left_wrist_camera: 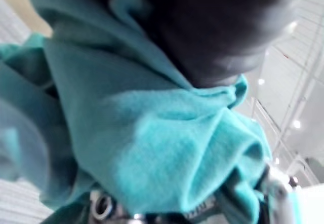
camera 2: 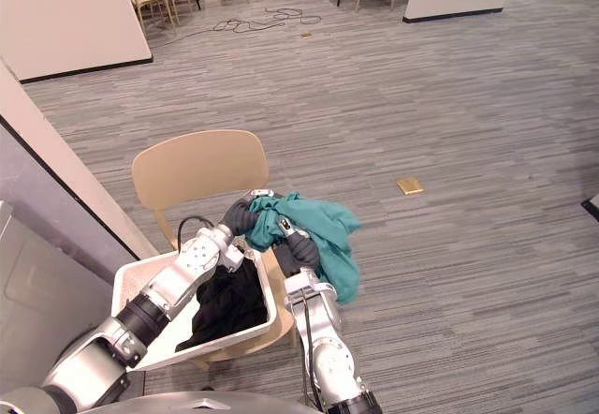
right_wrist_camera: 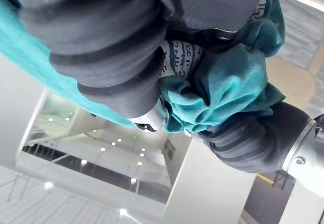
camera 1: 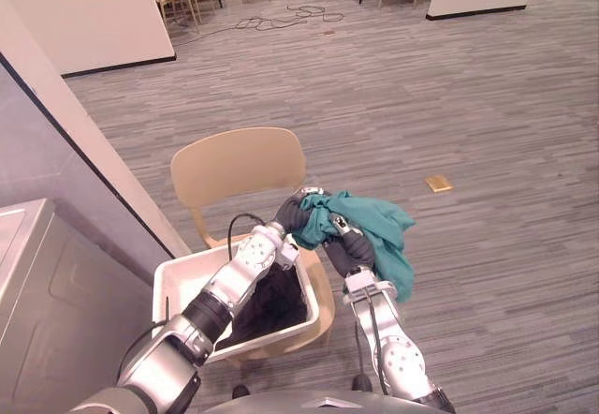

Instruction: Pick up the laundry basket with both hands and put the clothes into the washing machine.

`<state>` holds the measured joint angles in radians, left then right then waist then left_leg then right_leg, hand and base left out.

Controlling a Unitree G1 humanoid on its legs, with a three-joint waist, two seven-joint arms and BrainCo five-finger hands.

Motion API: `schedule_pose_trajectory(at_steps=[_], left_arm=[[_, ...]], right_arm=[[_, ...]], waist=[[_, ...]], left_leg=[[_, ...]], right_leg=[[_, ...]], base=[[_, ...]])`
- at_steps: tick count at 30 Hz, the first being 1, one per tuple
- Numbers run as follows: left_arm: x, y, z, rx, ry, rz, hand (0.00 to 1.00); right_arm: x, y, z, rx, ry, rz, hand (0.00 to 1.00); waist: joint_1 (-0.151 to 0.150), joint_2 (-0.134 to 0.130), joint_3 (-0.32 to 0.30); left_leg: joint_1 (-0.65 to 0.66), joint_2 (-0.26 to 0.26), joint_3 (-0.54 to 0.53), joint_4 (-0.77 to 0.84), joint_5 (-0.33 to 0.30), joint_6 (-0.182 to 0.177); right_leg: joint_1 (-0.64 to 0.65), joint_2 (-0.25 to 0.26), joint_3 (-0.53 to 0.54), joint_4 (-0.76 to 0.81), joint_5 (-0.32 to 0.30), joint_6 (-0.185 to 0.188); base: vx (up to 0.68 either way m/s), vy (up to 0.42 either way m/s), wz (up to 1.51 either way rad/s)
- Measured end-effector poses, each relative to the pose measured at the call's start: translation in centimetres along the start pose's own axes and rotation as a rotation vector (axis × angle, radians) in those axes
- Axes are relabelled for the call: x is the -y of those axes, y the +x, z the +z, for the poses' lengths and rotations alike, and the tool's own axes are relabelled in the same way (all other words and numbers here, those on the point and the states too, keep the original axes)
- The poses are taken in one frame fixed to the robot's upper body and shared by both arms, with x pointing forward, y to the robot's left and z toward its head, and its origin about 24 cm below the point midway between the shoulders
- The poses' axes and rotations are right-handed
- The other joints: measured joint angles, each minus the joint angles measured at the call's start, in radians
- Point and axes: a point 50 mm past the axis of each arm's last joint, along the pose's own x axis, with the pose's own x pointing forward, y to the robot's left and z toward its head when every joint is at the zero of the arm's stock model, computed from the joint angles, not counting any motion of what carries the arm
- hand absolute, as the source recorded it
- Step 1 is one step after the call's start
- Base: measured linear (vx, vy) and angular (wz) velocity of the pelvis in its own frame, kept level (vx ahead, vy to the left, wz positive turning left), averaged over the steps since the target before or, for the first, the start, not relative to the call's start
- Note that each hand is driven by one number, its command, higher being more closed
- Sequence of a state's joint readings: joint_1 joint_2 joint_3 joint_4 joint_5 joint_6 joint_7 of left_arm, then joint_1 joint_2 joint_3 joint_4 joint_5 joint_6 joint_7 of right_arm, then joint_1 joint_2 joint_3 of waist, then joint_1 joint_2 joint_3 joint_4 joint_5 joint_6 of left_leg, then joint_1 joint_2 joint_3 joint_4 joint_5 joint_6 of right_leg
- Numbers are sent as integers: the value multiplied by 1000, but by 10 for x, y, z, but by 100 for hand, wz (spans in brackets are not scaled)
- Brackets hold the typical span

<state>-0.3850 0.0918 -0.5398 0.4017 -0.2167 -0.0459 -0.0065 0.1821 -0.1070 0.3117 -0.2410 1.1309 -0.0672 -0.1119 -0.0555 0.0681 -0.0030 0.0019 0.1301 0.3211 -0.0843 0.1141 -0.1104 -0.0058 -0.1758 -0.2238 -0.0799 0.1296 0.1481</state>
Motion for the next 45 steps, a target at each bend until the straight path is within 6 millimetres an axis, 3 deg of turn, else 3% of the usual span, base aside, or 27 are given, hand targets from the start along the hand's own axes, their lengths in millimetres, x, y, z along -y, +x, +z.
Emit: schedule_pose_trajectory(at_steps=[3, 5, 7, 10, 20, 27, 30, 35, 42, 45], left_arm=[[-7, -12, -20, -60, -167, 66, 100], [-15, -32, -59, -219, -286, 148, 100], [-13, -47, -77, -289, -358, 177, 100], [-13, -56, -86, -314, -461, 228, 100], [-39, -68, -74, -114, -918, 481, 100], [-61, -77, -54, 90, -1075, 563, 100], [-75, -86, -41, 211, -1119, 610, 100], [-102, -109, -28, 381, -1129, 725, 100], [-139, -154, -14, 595, -1067, 920, 100], [-146, -166, -14, 630, -1054, 979, 100]], right_arm=[[0, -9, 7, 23, -1, 5, 0], [-16, -12, 33, 148, -12, 104, 0], [-21, -13, 43, 198, -37, 142, 0], [-19, -15, 45, 212, -57, 143, 0], [-5, -26, 41, 208, -42, 66, 0], [-3, -25, 41, 232, -18, 52, 0], [8, -24, 41, 242, -9, 4, 0], [30, -26, 40, 263, 8, -83, 0], [103, -47, 34, 252, 42, -410, 0], [122, -59, 34, 262, 57, -509, 0]], waist=[[-1, -12, -3], [-6, -14, -3], [-3, -23, -8], [-1, -37, -15], [9, -56, -25], [16, -70, -34], [19, -78, -41], [21, -79, -42], [28, -76, -42], [28, -74, -41]], left_leg=[[0, 0, 10, 0, -5, -4], [1, 0, 25, 0, -6, -3], [1, 1, 34, 0, -3, 1], [2, 1, 34, 0, -3, 2], [12, 2, 33, -1, -8, -3], [17, 2, 33, -1, -3, 3], [19, 2, 32, -1, -3, 3], [38, 3, 23, -1, -6, -1], [37, 2, 7, -1, -8, -5], [37, 2, 2, -1, -7, -5]], right_leg=[[-9, 0, 13, 1, 0, 0], [-21, 0, 24, 6, 0, 0], [-29, 2, 32, 9, 0, 0], [-29, 2, 33, 11, 3, -4], [-29, 0, 32, 35, -21, -7], [-27, 0, 32, 41, -21, -7], [-25, 0, 31, 41, -20, -8], [1, 0, 22, 41, -27, -10], [9, -2, 8, 42, -29, -11], [16, -3, 1, 42, -30, -12]], base=[[-2, 0, -12], [3, 2, -17], [13, -4, -11], [6, -2, -2], [0, 0, 0], [0, 0, 0], [0, 0, 0], [-6, -2, 4], [-12, 0, 7], [15, -2, 6]])
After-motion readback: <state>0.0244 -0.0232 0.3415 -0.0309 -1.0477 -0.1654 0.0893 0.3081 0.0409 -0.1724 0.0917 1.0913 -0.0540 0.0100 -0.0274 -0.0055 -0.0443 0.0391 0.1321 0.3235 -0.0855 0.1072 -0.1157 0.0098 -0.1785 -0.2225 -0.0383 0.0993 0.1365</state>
